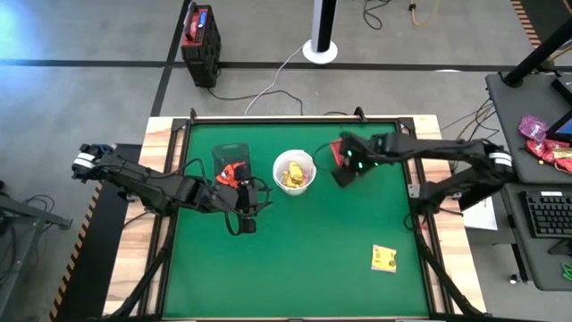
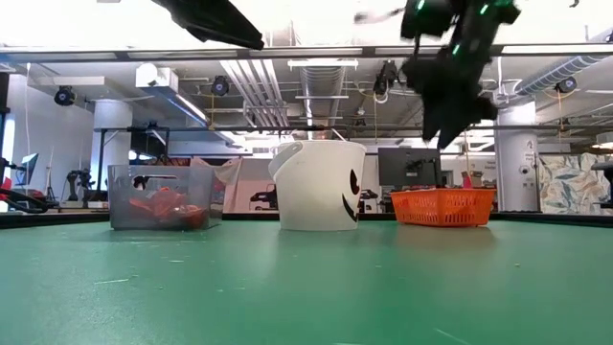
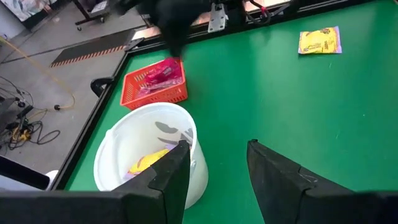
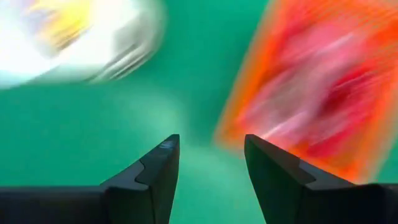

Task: Sort candy by brand, put in halloween buckets
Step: Put the yellow candy into the white bucket

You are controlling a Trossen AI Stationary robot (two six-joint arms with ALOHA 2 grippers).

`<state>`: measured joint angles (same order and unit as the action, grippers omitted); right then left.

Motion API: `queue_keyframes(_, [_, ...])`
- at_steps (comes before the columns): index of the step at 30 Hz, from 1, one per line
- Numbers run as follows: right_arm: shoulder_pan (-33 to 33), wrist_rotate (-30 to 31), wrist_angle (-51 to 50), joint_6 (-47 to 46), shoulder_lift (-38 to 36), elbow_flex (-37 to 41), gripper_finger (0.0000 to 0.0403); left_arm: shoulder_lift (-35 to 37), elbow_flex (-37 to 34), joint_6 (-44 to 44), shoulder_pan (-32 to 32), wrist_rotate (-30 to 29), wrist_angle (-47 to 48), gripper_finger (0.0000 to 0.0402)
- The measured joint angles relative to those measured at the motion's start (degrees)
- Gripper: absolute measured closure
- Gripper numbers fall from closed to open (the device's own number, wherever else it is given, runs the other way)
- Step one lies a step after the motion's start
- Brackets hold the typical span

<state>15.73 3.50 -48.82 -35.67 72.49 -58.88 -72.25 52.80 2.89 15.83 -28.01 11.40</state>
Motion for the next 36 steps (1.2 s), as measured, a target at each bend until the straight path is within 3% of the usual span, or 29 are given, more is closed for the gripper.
queue_keyframes(3, [-7.69,-10.7,-0.31,-4.66,-2.36,0.84,0.0233,0.0,0.0,-0.82,0.22,0.02,0.0,0.0259])
queue_keyframes(5, [-14.38,-14.11,-0.5,-6.82,-2.55,1.33,0.0236,0.0,0.0,-0.98,0.31,0.02,-0.07,0.0259])
queue_keyframes(10, [-33.48,-13.99,-0.27,-9.21,0.19,1.54,0.0235,0.0,0.0,-1.02,0.31,0.04,-0.37,0.0259])
queue_keyframes(16, [-46.56,-13.28,-5.67,-36.04,5.95,1.54,0.0233,0.0,0.0,-1.01,0.37,0.09,-0.2,0.0259])
queue_keyframes(21, [-50.34,-14.7,-10.85,-54.54,11.09,1.56,0.0221,0.0,0.0,0.6,0.35,0.11,-0.26,0.0259])
queue_keyframes(28, [-48.92,-11.04,-9.88,-57.35,17.15,1.56,0.0208,0.0,0.0,1.08,0.35,0.11,-0.16,0.0259])
queue_keyframes(36, [-48.02,-12.26,-7.21,-56.65,22.84,1.58,0.022,0.0,0.0,1.1,0.35,0.11,0.02,0.0259])
